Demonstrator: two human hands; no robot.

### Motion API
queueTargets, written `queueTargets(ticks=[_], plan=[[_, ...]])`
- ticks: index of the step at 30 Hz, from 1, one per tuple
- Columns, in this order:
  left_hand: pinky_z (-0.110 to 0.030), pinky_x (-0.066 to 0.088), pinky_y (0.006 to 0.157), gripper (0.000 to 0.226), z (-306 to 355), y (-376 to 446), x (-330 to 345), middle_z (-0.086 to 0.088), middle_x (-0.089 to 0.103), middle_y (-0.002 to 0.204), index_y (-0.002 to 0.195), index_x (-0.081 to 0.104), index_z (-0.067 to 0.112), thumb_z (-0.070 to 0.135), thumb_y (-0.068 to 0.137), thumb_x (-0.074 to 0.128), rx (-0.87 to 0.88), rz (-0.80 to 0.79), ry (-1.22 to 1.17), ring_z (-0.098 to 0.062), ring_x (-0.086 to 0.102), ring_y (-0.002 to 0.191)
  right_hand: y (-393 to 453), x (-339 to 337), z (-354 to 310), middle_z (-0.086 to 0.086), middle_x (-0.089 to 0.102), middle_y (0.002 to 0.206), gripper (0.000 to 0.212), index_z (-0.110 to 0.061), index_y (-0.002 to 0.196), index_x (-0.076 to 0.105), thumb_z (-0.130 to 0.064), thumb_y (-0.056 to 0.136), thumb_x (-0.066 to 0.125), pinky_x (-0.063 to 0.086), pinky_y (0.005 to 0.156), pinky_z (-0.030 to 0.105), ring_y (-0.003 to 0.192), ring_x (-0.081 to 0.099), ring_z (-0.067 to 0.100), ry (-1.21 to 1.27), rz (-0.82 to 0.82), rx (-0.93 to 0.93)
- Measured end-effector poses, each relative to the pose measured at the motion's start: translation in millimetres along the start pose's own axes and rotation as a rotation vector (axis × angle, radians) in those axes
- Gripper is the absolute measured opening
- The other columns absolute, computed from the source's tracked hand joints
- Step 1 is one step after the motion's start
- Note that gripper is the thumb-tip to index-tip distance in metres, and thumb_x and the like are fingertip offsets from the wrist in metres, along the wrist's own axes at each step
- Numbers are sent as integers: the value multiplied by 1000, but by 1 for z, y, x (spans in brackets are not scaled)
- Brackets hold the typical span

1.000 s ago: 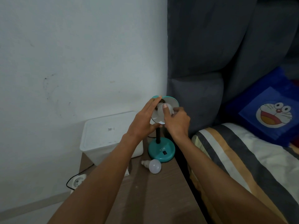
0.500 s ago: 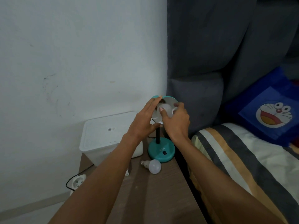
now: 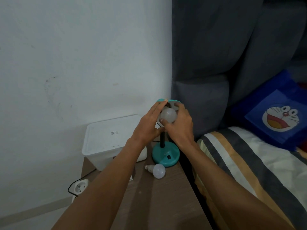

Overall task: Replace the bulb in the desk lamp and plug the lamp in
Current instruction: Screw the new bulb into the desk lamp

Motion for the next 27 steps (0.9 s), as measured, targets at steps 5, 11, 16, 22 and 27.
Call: queueTargets(ticks=[5, 11, 16, 22, 27], plan=[[-8, 26, 117, 98, 2, -1, -4, -6, 37, 165, 161, 30, 14, 22, 81, 88, 9, 6, 20, -20, 40, 150, 4, -3, 15, 10, 69, 111, 50, -8, 120, 62, -48, 90, 67, 48, 72, 24, 95, 67, 21, 93, 14, 168], [-7, 28, 116, 99, 2, 1, 0, -4, 37, 164, 161, 30, 14, 22, 81, 88, 13, 0, 16, -19, 41, 148, 2, -4, 17, 7, 63, 118, 53, -16, 124, 51, -43, 85, 74, 49, 77, 24, 101, 63, 20, 219, 65, 163], [-15, 31, 119, 100, 0, -1, -3, -4, 37, 165, 161, 30, 15, 22, 80, 88, 5, 7, 21, -17, 39, 149, 6, 2, 23, 3, 64, 110, 52, -13, 118, 56, -38, 80, 80, 48, 72, 20, 92, 61, 14, 147, 33, 153], [-6, 26, 116, 94, 2, -1, -5, -6, 39, 163, 160, 32, 12, 23, 83, 86, 13, 18, 8, -18, 41, 148, 1, -1, 30, 1, 64, 99, 64, -11, 114, 60, -66, 82, 64, 50, 68, 27, 87, 64, 17, 93, 54, 244], [-17, 34, 118, 98, 1, 0, 0, -5, 37, 165, 161, 30, 13, 20, 82, 87, 16, -1, 13, -21, 42, 149, -1, -5, -5, 7, 56, 121, 41, -18, 128, 52, -43, 96, 60, 47, 79, 26, 102, 58, 19, -29, 115, -67]])
Point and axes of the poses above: each hand's wrist, its own y-axis towards the middle knuckle, its own x-axis out of the palm, z = x × y, the point moved 10 cm from there along y, towards the middle knuckle
